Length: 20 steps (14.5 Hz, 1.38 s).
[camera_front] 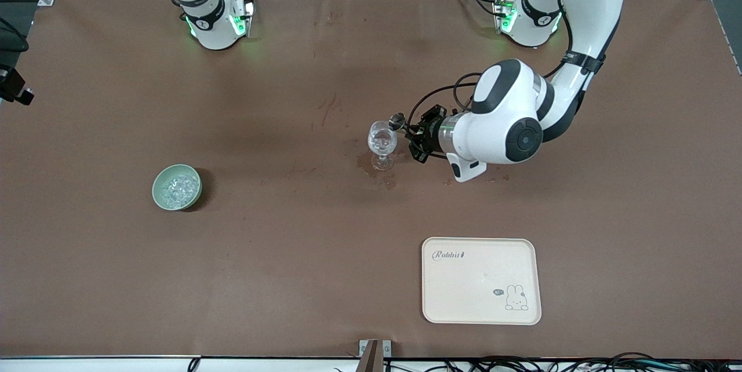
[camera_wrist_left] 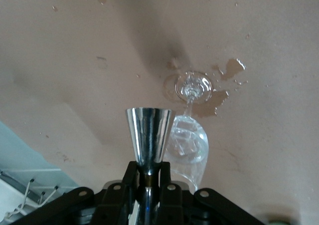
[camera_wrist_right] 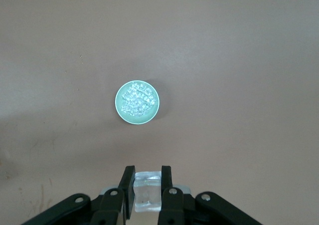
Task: Pour wine and add ice with both arms
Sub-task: 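Tilt the jigger over the wine glass with the left gripper to pour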
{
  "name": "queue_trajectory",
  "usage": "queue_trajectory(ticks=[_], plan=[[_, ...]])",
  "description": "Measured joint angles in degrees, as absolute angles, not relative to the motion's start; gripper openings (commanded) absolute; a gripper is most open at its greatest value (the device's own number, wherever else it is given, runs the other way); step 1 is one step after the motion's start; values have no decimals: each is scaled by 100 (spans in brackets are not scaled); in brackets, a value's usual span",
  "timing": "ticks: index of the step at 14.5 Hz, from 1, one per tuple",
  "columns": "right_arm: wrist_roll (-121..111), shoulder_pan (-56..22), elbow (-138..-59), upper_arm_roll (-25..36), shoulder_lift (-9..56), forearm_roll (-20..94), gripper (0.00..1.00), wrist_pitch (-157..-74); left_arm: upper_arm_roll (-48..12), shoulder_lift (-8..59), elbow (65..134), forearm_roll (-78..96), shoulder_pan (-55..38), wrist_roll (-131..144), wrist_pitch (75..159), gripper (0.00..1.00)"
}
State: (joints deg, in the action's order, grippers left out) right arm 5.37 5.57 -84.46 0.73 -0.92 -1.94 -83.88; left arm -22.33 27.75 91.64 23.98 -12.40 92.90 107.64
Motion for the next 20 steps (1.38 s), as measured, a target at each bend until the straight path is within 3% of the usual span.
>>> queue_trajectory(ticks=[20], plan=[[416, 609, -8447, 127, -64, 202, 0, -8530, -2231, 2772, 9064, 610, -1903, 11294, 10812, 0]])
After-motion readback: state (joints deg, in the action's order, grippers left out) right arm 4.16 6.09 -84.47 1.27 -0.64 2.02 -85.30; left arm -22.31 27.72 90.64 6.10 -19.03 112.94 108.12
